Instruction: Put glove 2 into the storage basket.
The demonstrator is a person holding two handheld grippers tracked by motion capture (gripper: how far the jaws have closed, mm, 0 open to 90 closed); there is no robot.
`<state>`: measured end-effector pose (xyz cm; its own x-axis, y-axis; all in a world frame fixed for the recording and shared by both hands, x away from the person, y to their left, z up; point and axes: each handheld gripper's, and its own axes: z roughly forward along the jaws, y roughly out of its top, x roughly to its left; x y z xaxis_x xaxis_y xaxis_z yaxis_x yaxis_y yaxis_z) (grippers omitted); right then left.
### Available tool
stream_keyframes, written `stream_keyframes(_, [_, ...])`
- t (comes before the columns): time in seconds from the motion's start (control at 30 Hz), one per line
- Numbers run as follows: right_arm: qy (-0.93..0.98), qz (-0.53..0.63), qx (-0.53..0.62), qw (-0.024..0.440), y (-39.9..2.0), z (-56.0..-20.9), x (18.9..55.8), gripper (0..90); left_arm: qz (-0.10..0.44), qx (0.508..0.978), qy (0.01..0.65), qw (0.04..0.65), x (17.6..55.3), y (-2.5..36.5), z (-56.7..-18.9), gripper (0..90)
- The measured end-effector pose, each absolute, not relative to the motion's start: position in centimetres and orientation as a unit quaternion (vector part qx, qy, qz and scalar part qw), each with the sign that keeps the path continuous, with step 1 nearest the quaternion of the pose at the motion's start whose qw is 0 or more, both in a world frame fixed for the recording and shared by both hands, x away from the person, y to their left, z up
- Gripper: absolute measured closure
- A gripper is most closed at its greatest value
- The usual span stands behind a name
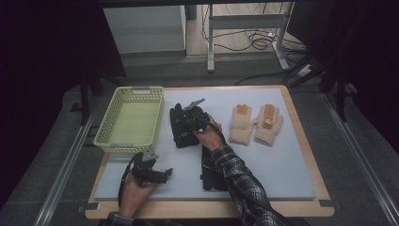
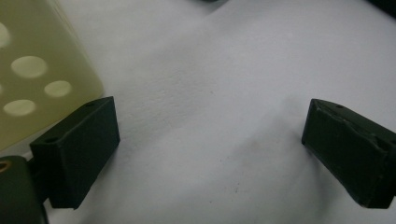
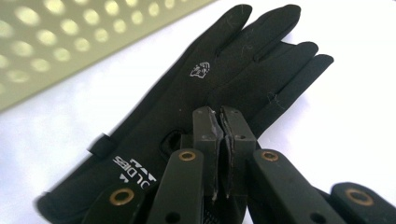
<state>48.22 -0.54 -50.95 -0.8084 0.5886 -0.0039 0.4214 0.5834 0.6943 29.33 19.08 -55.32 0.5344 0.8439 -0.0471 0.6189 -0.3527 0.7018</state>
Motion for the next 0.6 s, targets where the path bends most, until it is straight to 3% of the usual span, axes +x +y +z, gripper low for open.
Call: stream_keyframes(0.6, [0.866, 0.402, 0.282, 0.095, -4.1, -46.2, 44.3, 84.5, 0.165, 0.807, 0.452, 0.342, 29.3, 19.1, -55.3, 4.6])
